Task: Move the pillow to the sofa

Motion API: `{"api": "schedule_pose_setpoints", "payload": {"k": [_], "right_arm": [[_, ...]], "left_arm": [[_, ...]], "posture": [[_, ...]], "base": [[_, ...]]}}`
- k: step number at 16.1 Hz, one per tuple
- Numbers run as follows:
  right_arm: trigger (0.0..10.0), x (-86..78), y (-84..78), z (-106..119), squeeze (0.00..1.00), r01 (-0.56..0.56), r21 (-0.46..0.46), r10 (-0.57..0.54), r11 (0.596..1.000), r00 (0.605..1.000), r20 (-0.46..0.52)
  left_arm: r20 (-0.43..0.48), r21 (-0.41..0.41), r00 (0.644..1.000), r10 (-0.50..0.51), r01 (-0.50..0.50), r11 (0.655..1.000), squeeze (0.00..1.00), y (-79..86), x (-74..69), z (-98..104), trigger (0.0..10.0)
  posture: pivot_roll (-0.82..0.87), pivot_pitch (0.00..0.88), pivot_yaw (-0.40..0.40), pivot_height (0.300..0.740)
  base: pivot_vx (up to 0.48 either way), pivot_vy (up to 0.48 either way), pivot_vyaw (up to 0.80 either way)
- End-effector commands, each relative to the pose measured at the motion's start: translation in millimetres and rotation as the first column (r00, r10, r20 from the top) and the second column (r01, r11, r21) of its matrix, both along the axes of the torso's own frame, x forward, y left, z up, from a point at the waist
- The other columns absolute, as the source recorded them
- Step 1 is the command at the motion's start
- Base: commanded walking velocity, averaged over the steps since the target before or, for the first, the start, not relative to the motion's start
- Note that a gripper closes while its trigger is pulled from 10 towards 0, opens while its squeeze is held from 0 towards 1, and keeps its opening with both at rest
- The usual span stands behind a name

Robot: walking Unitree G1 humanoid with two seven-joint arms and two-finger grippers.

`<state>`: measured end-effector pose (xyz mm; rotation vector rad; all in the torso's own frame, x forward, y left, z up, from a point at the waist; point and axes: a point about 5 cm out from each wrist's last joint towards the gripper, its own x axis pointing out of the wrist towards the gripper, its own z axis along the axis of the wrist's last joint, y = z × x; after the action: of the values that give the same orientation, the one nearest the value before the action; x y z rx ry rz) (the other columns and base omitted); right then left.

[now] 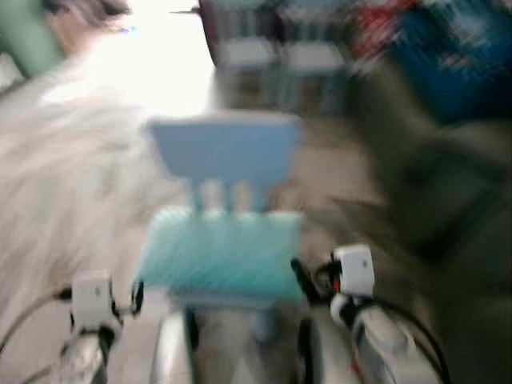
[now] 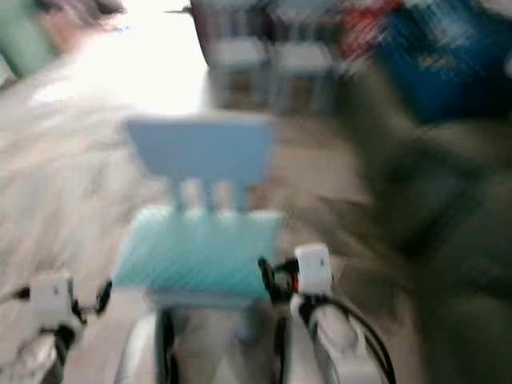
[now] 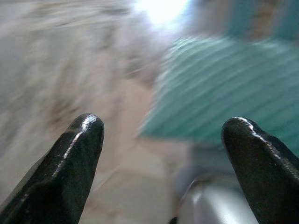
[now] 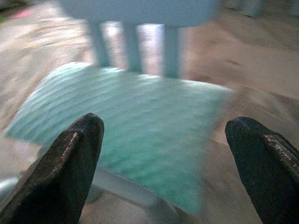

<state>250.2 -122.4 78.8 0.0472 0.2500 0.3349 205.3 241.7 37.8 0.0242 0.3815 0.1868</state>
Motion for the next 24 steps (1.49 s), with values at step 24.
{"api": "schedule_pose_setpoints", "payload": {"k": [24], "right_arm": [[10.0, 19.7, -15.6, 55.0, 0.0, 0.005, 0.041, -0.013, 0.999, 0.978, 0.211]], "left_arm": [[0.329, 0.159, 0.931, 0.157, -0.219, 0.963, 0.0, 50.5, 47.4, 87.9, 10.0]], "posture": [[-0.11, 0.17, -0.008, 0.384]], "base": [[0.0, 0.0, 0.11]]}}
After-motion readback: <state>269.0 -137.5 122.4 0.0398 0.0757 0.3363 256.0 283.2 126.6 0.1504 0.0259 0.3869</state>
